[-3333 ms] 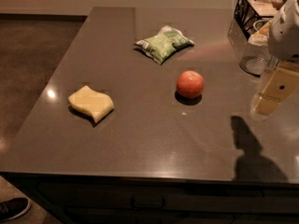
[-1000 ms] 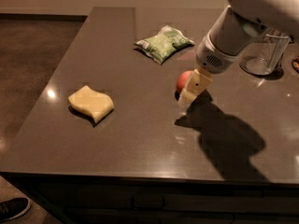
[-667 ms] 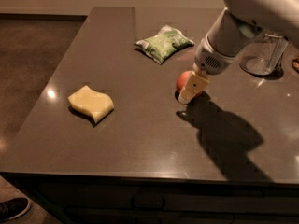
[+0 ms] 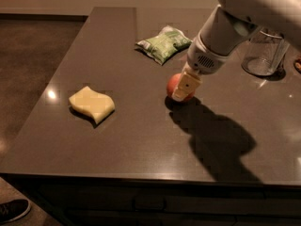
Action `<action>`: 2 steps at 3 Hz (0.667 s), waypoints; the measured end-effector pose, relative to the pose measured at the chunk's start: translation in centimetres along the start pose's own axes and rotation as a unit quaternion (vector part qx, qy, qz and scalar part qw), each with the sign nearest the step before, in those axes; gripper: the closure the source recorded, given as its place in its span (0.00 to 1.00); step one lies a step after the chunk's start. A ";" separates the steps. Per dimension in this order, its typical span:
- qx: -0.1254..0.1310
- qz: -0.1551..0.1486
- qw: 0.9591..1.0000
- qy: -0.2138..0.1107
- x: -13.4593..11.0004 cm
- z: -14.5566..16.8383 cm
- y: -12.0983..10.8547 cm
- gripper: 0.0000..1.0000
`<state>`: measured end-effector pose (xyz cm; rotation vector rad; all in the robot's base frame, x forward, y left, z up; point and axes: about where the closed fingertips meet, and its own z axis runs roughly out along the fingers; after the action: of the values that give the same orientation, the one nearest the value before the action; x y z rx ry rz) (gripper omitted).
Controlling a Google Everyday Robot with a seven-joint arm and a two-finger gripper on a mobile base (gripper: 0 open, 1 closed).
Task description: Move apple near sponge
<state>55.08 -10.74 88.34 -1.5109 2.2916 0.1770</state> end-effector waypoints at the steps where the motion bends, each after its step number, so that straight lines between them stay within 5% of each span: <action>1: -0.019 -0.056 0.998 -0.018 -4.7 0.4 3.4 0.94; 2: -0.032 -0.102 0.994 -0.020 -8.7 2.3 5.8 1.00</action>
Offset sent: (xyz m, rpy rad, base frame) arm -0.0194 0.1706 -0.0025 -0.0053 -0.0350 0.3399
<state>53.37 -0.17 88.95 -1.7450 2.1015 0.2240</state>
